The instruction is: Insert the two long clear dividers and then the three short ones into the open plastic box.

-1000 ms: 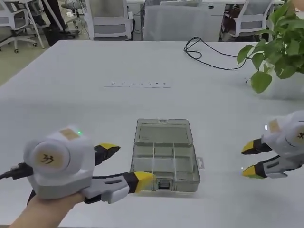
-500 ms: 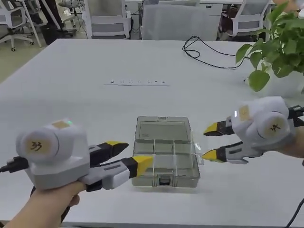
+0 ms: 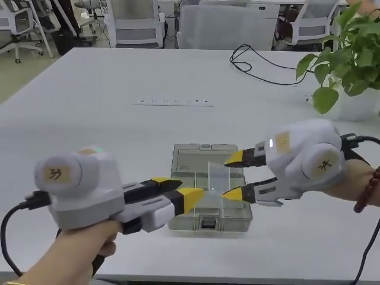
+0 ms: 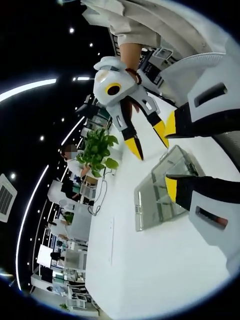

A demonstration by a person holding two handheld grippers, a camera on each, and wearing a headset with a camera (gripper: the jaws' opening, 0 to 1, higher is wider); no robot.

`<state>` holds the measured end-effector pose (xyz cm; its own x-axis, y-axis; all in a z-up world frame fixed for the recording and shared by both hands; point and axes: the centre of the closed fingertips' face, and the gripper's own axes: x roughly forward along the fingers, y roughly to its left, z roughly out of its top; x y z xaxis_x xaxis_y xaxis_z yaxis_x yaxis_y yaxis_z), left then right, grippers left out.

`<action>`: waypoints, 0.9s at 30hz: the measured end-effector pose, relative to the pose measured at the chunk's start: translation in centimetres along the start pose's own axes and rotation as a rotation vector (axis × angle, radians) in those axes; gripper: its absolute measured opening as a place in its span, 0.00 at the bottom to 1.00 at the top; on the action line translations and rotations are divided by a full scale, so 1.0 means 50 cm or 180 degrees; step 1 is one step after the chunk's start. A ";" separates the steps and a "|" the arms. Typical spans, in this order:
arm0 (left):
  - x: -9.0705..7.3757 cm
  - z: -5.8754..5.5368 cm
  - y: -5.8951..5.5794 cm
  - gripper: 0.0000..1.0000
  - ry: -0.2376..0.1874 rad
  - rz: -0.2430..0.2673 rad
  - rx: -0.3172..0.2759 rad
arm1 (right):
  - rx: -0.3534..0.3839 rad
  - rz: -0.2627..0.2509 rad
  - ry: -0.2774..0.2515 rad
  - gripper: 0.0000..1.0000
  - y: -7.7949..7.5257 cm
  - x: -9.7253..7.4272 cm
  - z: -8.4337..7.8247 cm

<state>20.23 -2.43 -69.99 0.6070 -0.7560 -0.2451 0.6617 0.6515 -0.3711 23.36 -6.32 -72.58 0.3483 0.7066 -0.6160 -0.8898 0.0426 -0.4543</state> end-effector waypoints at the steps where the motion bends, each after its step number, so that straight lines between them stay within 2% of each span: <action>1: 0.001 -0.001 0.000 0.26 0.0001 -0.0004 -0.0020 | -0.0028 0.0000 -0.0020 0.32 0.003 0.002 0.008; 9: 0.006 -0.008 -0.005 0.19 0.0026 -0.0076 -0.0131 | -0.0159 0.0052 -0.0117 0.32 0.022 0.010 0.042; 18: 0.008 -0.013 -0.005 0.11 0.0048 -0.0100 -0.0228 | -0.0269 0.0004 -0.0235 0.32 0.023 0.010 0.077; 27: 0.008 -0.013 -0.001 0.00 0.0055 -0.0104 -0.0303 | -0.0349 -0.0065 -0.0255 0.32 0.019 0.011 0.091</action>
<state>20.15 -2.80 -70.65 0.5775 -0.7783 -0.2465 0.6357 0.6182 -0.4623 21.36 -2.68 -70.45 0.3374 0.7607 -0.5545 -0.8437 -0.0170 -0.5366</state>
